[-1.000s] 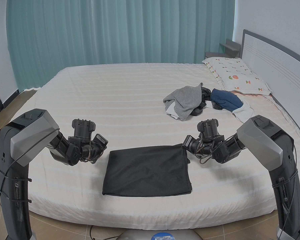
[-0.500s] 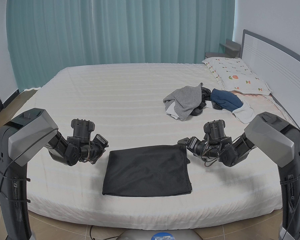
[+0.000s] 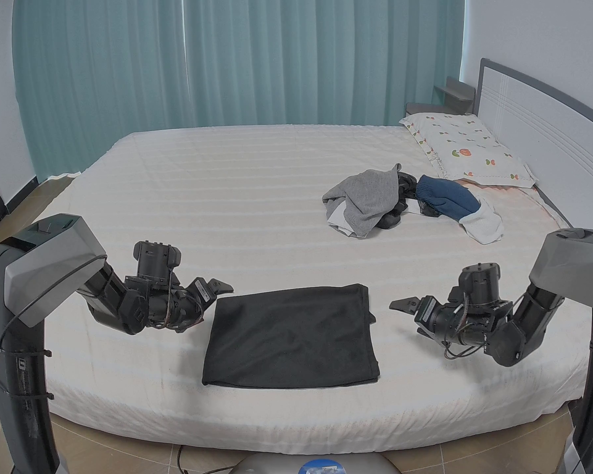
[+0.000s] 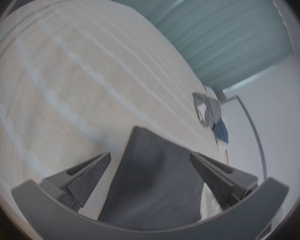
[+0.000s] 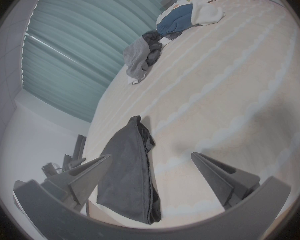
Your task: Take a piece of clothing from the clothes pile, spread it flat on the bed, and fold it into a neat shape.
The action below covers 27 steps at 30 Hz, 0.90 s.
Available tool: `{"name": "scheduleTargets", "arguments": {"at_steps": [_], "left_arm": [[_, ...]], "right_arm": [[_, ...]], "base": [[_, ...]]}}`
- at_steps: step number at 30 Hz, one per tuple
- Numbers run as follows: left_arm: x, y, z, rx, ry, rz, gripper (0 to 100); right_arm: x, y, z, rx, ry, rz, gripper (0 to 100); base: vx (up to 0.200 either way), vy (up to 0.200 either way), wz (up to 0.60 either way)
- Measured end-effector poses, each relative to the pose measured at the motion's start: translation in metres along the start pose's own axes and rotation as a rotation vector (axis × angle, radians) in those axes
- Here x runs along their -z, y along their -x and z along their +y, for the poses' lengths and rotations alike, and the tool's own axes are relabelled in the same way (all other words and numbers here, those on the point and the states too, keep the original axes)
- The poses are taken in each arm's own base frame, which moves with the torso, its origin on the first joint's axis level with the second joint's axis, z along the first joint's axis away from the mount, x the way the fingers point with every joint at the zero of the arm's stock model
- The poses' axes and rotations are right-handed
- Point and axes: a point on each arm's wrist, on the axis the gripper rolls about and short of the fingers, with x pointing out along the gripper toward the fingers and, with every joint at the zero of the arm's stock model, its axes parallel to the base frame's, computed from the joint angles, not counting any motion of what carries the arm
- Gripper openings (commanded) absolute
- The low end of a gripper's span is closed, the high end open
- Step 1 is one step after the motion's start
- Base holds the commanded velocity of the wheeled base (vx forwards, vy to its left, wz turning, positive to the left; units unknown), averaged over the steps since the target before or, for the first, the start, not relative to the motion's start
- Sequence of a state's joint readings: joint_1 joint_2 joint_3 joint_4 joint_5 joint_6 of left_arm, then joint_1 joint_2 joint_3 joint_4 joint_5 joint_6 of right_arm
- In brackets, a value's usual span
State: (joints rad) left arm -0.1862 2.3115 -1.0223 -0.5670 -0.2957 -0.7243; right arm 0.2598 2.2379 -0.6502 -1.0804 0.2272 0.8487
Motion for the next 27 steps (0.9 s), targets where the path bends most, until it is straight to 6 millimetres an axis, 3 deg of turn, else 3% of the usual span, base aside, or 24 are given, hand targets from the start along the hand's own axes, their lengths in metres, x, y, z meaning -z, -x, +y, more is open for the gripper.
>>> {"name": "scheduleTargets", "arguments": {"at_steps": [8,20,21,27], "left_arm": [[0.018,0.002,0.011,0.015,-0.133,0.097,100],[0.020,-0.002,0.008,0.052,-0.144,0.081,100],[0.020,-0.002,0.008,0.055,-0.145,0.077,0],[0.023,-0.003,0.010,0.048,-0.152,0.075,0]], "right_arm": [[0.010,0.032,-0.019,-0.050,-0.086,-0.013,100],[0.017,0.033,-0.029,-0.017,-0.110,0.017,100],[0.018,0.032,-0.029,-0.019,-0.109,0.015,100],[0.019,0.032,-0.031,-0.024,-0.106,0.012,100]], "base": [[0.000,0.000,0.00],[0.000,0.000,0.00],[0.000,0.000,0.00],[0.000,0.000,0.00]]}}
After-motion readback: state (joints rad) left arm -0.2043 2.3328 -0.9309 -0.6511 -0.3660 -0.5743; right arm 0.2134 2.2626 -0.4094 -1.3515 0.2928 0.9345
